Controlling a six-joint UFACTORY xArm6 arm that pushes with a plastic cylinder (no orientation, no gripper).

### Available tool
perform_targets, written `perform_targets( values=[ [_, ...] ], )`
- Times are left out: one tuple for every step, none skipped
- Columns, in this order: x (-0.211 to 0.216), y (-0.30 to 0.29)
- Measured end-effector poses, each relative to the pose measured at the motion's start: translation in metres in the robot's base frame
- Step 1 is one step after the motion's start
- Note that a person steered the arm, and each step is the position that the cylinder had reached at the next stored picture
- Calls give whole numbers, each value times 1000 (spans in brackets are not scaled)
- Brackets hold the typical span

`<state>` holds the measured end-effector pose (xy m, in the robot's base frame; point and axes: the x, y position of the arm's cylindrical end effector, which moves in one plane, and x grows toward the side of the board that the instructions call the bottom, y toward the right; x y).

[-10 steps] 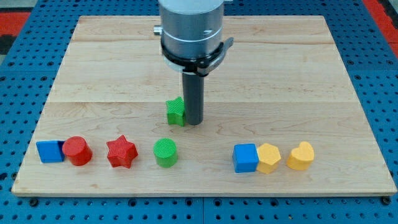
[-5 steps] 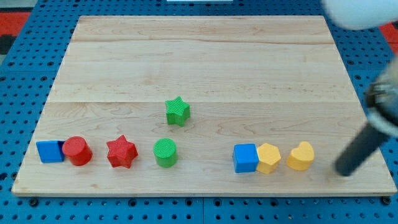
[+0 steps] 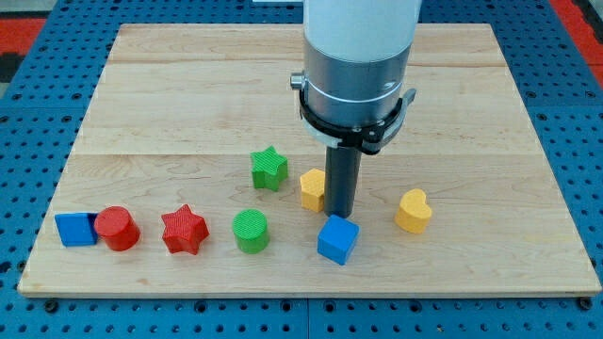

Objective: Place the yellow hexagon to the top of the green circle

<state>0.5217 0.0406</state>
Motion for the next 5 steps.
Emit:
perform_targets(
  values=[
    [-24, 29],
    [-13, 8],
    [3, -34],
    [-1, -24],
    [-25, 1]
  ],
)
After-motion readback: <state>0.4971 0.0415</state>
